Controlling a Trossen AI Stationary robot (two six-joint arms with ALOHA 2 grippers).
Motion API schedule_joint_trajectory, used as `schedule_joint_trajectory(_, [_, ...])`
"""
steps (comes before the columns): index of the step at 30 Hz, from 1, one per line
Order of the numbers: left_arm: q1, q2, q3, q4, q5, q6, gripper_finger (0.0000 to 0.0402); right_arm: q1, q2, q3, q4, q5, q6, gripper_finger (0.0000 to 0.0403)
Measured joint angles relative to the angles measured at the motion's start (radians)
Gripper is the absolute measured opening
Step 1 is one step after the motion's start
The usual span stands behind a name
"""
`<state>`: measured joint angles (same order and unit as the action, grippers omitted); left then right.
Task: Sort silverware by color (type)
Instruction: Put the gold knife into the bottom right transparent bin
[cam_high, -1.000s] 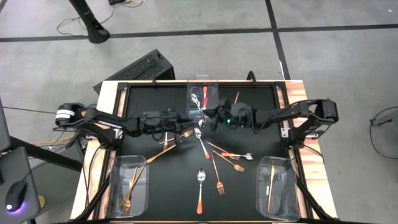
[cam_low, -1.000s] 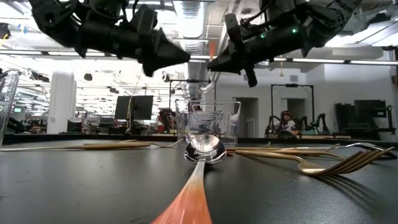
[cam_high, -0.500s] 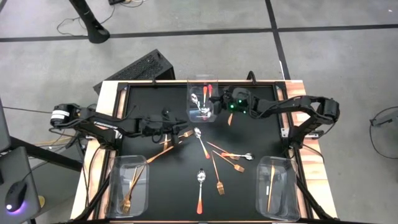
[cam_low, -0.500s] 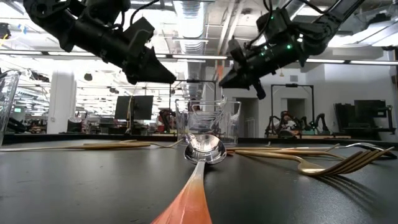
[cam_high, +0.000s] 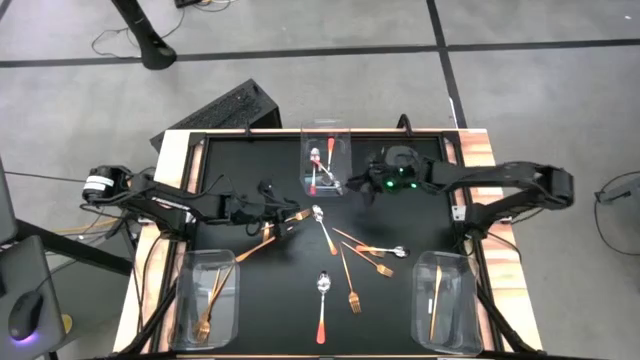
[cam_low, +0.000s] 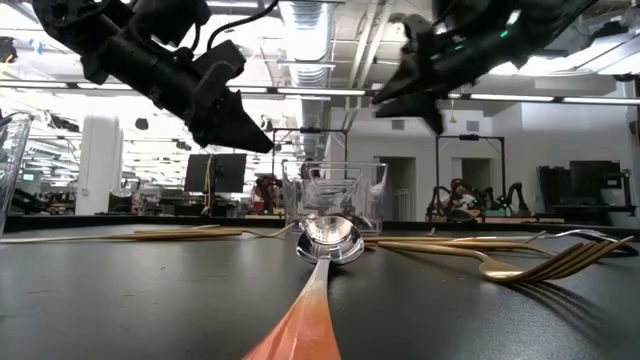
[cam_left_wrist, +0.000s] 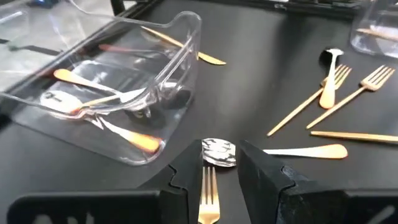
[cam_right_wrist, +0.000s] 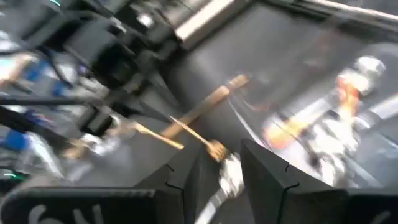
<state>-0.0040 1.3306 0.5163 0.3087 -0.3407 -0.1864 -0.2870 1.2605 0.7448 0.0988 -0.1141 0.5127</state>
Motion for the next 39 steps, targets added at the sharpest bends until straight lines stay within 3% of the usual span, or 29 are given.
schedule_joint_trajectory(6, [-0.026, 0.067, 0.000, 0.129, -0.088, 0.047, 0.0085, 0.058, -0.156, 0.000, -0.296, 0.403, 0.037, 0.0117])
schedule_joint_trajectory(8, [-0.026, 0.105, 0.000, 0.195, -0.075, 0.064, 0.0085, 0.046, -0.153, 0.000, -0.346, 0.470, 0.049, 0.0114])
schedule_joint_trajectory(12, [-0.026, 0.163, 0.000, 0.289, -0.022, 0.072, 0.0085, -0.011, -0.084, 0.000, -0.396, 0.436, 0.172, 0.0114])
schedule_joint_trajectory(23, [-0.026, 0.225, 0.000, 0.269, 0.023, 0.043, 0.0085, -0.167, 0.177, -0.001, -0.346, 0.480, 0.319, 0.0113])
schedule_joint_trajectory(29, [-0.025, 0.225, 0.000, 0.262, 0.009, 0.108, 0.0085, -0.206, 0.282, 0.006, -0.328, 0.477, 0.329, 0.0113])
schedule_joint_trajectory(34, [-0.023, 0.225, 0.000, 0.221, -0.081, 0.120, 0.0085, -0.226, 0.358, 0.053, -0.328, 0.458, 0.329, 0.0113])
schedule_joint_trajectory(39, [-0.023, 0.225, 0.000, 0.198, -0.107, 0.124, 0.0085, -0.232, 0.425, 0.104, -0.336, 0.455, 0.321, 0.0113])
